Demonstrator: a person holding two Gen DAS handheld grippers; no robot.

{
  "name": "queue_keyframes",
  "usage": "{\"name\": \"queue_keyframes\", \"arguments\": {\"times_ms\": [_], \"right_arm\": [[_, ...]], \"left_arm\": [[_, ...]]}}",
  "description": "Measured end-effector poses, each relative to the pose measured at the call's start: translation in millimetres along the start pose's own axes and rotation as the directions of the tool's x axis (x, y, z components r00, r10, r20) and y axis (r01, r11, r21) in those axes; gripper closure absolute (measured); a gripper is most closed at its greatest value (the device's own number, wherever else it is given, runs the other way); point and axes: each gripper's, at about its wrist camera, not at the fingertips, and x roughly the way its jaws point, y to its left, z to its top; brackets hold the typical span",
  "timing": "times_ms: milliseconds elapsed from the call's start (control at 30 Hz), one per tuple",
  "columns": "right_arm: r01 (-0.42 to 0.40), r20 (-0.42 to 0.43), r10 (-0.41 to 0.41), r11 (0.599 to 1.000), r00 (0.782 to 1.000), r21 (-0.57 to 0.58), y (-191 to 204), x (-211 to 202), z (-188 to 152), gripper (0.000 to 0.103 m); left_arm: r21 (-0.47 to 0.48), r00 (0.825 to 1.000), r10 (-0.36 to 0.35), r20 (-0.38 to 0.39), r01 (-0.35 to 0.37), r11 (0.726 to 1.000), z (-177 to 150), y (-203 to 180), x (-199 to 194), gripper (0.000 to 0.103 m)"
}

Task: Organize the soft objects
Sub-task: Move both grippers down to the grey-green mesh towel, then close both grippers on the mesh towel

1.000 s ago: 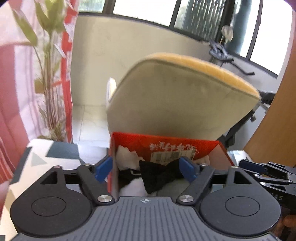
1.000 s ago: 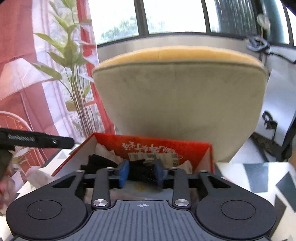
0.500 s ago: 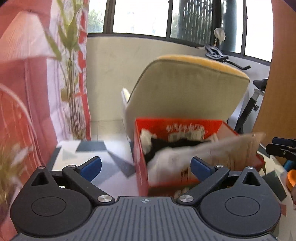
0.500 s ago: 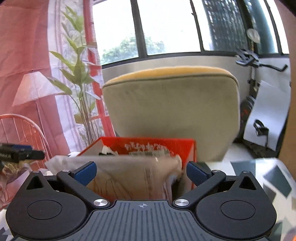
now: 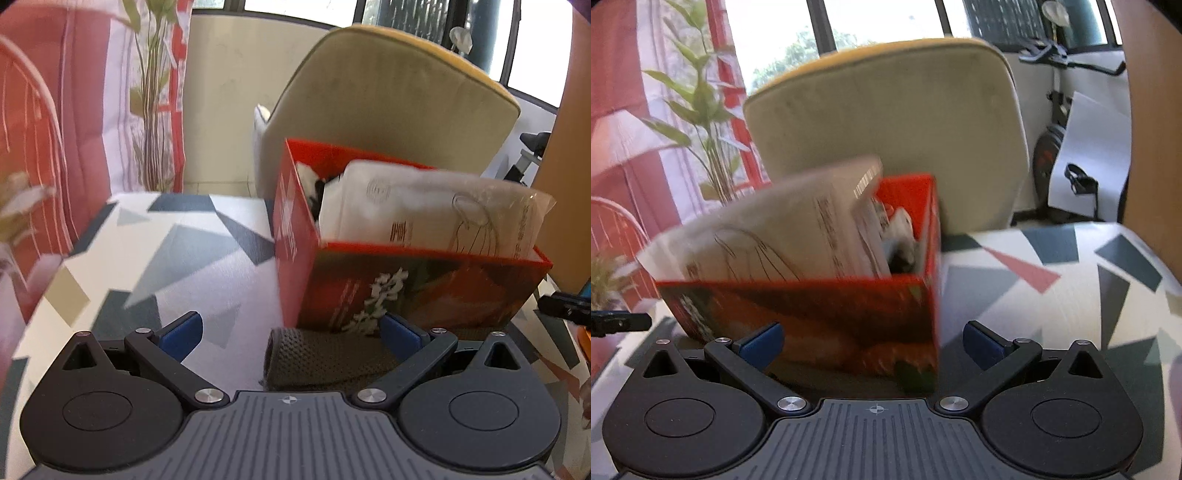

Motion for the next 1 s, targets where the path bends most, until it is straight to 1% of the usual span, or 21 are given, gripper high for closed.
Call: {"name": "queue_keyframes", "arguments": {"times_ms": [33,100,133,200,300,367,400,600,733,833,867,933,1000], "right_arm": [[0.004,-0.011,-0.004,1.0,1.0,0.001,-1,4,-3,0.003],[0.005,-0.034,-0.005,1.0,0.999,0.004,-2,12,-11,0.01],[0.004,-0.042,-0.004,1.0,0.999,0.006,-2,16,-15,0.012],[0.001,-0.065,0.0,1.0,0.998,0.011,-3,27,-22,0.02],[-0.001,-0.113,0.002,1.0,0.994,0.01,-2,42,-32,0.029],[-0.012,-0.134,0.014,1.0,0.991,0.019,-1,48,-37,0.031],[-0.018,-0.142,0.021,1.0,0.99,0.025,-1,51,-39,0.031],[-0.014,-0.169,0.018,1.0,0.985,0.019,3,65,-46,0.035],[-0.013,-0.166,0.01,1.0,0.986,-0.013,5,68,-47,0.035],[-0.016,-0.163,0.01,0.999,0.987,-0.036,7,67,-50,0.039],[-0.015,-0.161,0.008,0.999,0.987,-0.048,8,66,-51,0.04],[-0.018,-0.161,0.007,0.998,0.987,-0.066,11,66,-53,0.044],[-0.029,-0.165,0.014,0.996,0.986,-0.086,14,65,-53,0.053]], "left_arm": [[-0.005,1.0,-0.003,-0.006,0.003,1.0,-2,0,3,0.0],[-0.014,1.0,-0.003,-0.017,0.003,1.0,-5,0,10,0.0],[-0.011,1.0,-0.007,-0.02,0.006,1.0,-8,-1,14,0.0],[-0.008,0.999,-0.023,-0.034,0.023,1.0,-10,-2,21,0.001],[-0.028,0.997,-0.051,-0.053,0.05,0.998,-13,0,30,0.006],[-0.042,0.995,-0.076,-0.067,0.073,0.996,-16,1,35,0.011],[-0.043,0.994,-0.082,-0.074,0.079,0.996,-17,1,38,0.012],[-0.048,0.99,-0.095,-0.104,0.09,0.995,-26,-1,51,0.021],[-0.074,0.988,-0.107,-0.115,0.099,0.992,-29,2,55,0.028],[-0.081,0.987,-0.106,-0.117,0.097,0.992,-31,1,55,0.031],[-0.082,0.987,-0.109,-0.121,0.099,0.992,-31,1,56,0.035],[-0.092,0.985,-0.114,-0.126,0.103,0.99,-32,1,57,0.038],[-0.093,0.986,-0.107,-0.125,0.096,0.991,-34,-1,55,0.043]]}}
